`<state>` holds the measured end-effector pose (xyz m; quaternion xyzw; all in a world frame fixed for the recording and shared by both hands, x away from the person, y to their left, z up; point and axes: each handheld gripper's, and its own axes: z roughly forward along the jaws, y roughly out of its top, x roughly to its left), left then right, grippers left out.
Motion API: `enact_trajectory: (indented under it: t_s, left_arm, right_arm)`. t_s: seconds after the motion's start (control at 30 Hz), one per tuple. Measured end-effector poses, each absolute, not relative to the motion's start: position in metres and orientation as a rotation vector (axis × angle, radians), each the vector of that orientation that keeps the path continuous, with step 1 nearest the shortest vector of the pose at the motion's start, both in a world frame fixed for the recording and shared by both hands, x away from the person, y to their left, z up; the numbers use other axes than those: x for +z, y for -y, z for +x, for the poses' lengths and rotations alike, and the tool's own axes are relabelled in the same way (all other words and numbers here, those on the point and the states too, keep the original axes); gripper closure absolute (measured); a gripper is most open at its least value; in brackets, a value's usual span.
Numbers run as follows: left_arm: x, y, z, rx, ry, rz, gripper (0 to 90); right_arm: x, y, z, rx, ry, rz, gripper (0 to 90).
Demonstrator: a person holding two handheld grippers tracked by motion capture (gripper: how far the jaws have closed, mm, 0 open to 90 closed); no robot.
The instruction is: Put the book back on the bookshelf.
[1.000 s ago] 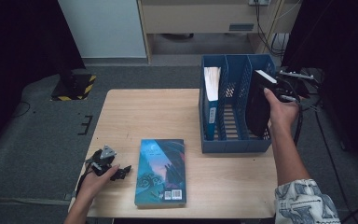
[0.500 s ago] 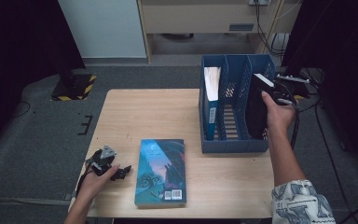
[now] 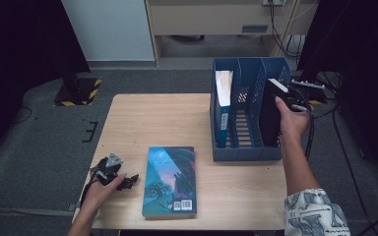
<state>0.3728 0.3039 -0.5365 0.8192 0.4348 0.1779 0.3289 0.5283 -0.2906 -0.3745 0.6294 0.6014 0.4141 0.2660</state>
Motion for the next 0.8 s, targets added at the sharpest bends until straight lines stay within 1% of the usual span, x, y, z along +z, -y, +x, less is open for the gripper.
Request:
enact_trajectory:
  t_s: [0.53,0.8]
  left_arm:
    - [-0.5364,-0.3038,0.3725,0.462,-1.141,2.143,0.0]
    - [-0.5365,-0.3036,0.3722,0.463,-1.139,2.143,0.0]
  right_arm:
    - [-0.3789,0.2882,0.5287,1.087,-1.652,1.702,52.9]
    - [-0.3770,0.2893,0.5218,1.038,-1.687,1.748,52.5]
